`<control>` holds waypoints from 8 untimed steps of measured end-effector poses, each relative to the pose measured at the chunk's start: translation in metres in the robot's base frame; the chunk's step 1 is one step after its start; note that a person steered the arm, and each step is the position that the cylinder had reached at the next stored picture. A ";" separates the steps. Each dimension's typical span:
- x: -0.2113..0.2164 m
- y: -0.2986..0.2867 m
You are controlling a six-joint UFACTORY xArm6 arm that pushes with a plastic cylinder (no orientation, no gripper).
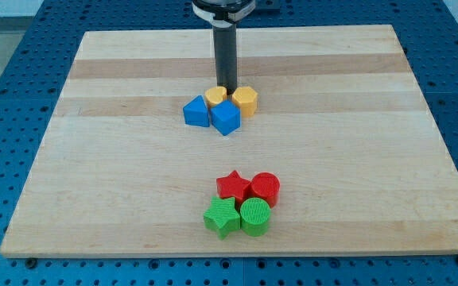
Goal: Point your arm at blue cube
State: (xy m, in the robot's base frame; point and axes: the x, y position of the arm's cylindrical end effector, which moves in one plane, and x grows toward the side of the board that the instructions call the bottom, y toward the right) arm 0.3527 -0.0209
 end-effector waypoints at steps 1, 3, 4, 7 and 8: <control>0.000 0.000; -0.022 0.082; -0.009 0.154; 0.110 0.135; 0.106 0.115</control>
State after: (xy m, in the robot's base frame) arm 0.4592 0.0942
